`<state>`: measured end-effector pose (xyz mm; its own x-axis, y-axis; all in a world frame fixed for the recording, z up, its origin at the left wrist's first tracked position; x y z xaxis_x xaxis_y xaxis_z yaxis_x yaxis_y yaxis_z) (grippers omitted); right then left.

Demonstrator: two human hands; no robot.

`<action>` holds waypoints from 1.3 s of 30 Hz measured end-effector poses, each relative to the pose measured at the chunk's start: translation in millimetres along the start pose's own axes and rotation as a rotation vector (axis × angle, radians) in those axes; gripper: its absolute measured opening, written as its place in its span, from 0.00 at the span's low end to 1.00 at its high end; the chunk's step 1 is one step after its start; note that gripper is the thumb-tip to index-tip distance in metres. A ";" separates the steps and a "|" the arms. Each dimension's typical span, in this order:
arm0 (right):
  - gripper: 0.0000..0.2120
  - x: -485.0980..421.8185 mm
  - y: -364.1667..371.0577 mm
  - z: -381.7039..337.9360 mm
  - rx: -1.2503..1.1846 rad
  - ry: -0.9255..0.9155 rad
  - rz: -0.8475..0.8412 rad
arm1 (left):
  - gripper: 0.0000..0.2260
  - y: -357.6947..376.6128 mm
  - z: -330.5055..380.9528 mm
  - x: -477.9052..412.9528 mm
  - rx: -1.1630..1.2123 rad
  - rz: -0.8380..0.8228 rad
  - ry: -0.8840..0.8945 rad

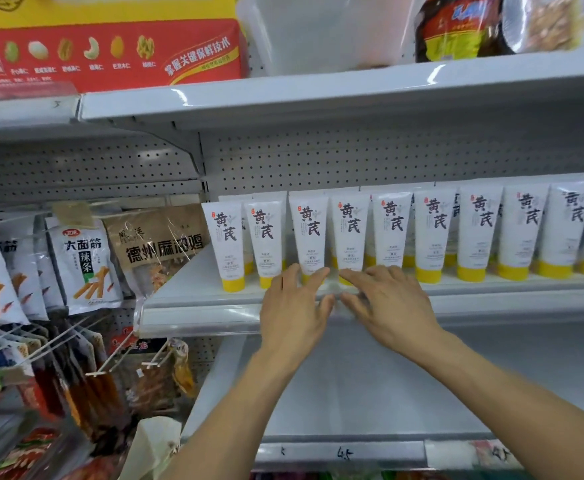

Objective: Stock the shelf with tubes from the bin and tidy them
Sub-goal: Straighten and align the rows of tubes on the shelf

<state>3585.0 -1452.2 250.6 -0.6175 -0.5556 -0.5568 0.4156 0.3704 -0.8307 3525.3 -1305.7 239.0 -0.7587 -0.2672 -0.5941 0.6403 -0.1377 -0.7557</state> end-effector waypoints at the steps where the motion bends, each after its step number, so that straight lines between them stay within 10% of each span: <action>1: 0.31 -2.0 0.3 -0.4 0.011 -0.015 -0.020 | 0.25 0.6 1.5 -2.0 -0.040 -0.003 -0.012; 19: 0.25 -17.1 3.7 7.0 -0.084 -0.046 -0.102 | 0.36 5.1 3.8 -15.3 -0.121 -0.068 -0.089; 27: 0.25 -17.1 2.1 6.8 -0.082 -0.052 -0.111 | 0.20 5.0 0.1 -18.5 -0.067 -0.111 -0.108; 39: 0.24 -6.5 -9.5 12.0 -0.188 -0.083 -0.057 | 0.24 1.1 5.3 -12.9 -0.056 -0.091 -0.052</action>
<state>3593.1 -1461.0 262.1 -0.5759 -0.6365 -0.5131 0.2444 0.4648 -0.8510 3536.5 -1307.5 247.3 -0.8050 -0.3057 -0.5084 0.5604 -0.1108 -0.8208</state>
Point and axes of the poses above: each hand's wrist, its own x-axis away from the middle knuckle, its own y-axis out of the palm, z = x × y, the point moved 2 cm from there along -x, towards the middle knuckle, and after that the axes turned 4 degrees about -y, right-handed, at the moved point
